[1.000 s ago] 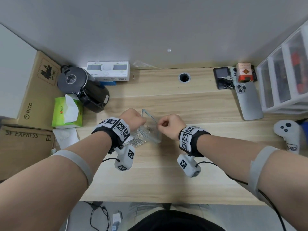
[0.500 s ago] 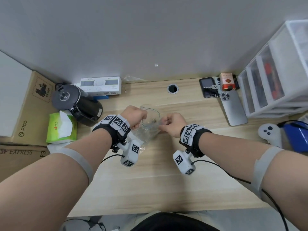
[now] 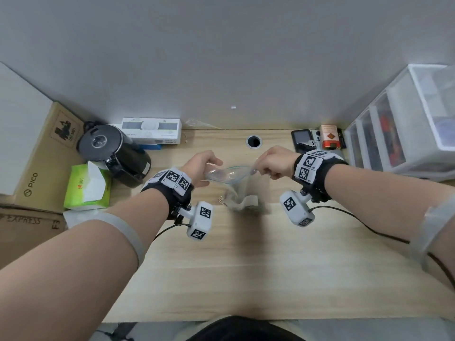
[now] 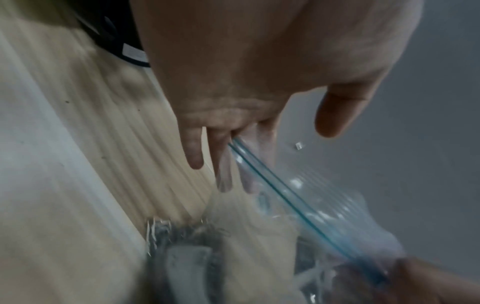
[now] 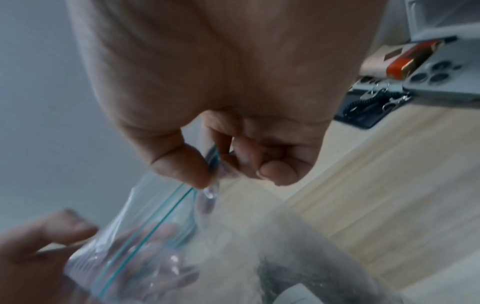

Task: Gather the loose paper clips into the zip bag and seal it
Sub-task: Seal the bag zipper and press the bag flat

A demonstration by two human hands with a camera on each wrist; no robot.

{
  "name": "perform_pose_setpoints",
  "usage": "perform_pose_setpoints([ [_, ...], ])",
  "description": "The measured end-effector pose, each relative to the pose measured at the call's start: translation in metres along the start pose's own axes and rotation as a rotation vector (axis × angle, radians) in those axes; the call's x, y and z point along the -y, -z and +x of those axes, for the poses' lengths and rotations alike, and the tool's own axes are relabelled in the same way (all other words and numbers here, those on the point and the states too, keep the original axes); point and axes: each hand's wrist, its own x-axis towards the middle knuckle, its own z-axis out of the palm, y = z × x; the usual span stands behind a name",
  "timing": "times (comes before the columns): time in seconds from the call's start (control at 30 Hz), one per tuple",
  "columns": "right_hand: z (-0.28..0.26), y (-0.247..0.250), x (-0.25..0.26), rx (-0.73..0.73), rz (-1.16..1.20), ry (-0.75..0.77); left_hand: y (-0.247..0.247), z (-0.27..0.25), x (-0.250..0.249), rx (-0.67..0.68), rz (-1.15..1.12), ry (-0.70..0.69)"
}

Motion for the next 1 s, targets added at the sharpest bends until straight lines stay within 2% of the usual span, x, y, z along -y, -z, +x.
perform_pose_setpoints([
  [0.07, 0.002, 0.008, -0.002, -0.083, -0.042, -0.012, 0.006, 0.001, 0.006, 0.017, 0.152, -0.071],
  [0.13, 0.001, 0.014, -0.004, -0.141, -0.166, 0.022, 0.011, -0.001, 0.015, 0.064, 0.441, -0.159],
  [0.2, -0.003, 0.016, -0.005, -0.154, -0.31, 0.075, 0.011, -0.001, 0.023, 0.056, 0.624, -0.268],
  [0.3, -0.013, 0.013, -0.002, -0.107, -0.495, 0.156, 0.008, 0.003, 0.028, -0.03, 0.61, -0.415],
  [0.43, -0.018, 0.007, 0.01, -0.048, -0.725, 0.283, 0.004, -0.001, 0.016, -0.032, 0.714, -0.501],
  [0.6, -0.017, -0.004, 0.024, -0.042, -0.695, 0.423, 0.002, -0.008, -0.004, 0.005, 0.842, -0.517],
  [0.77, -0.009, -0.012, 0.021, -0.052, -0.676, 0.446, 0.005, -0.006, -0.004, -0.049, 0.856, -0.503],
  [1.0, 0.001, -0.021, 0.017, -0.035, -0.628, 0.468, 0.006, -0.002, 0.007, -0.056, 0.867, -0.505],
])
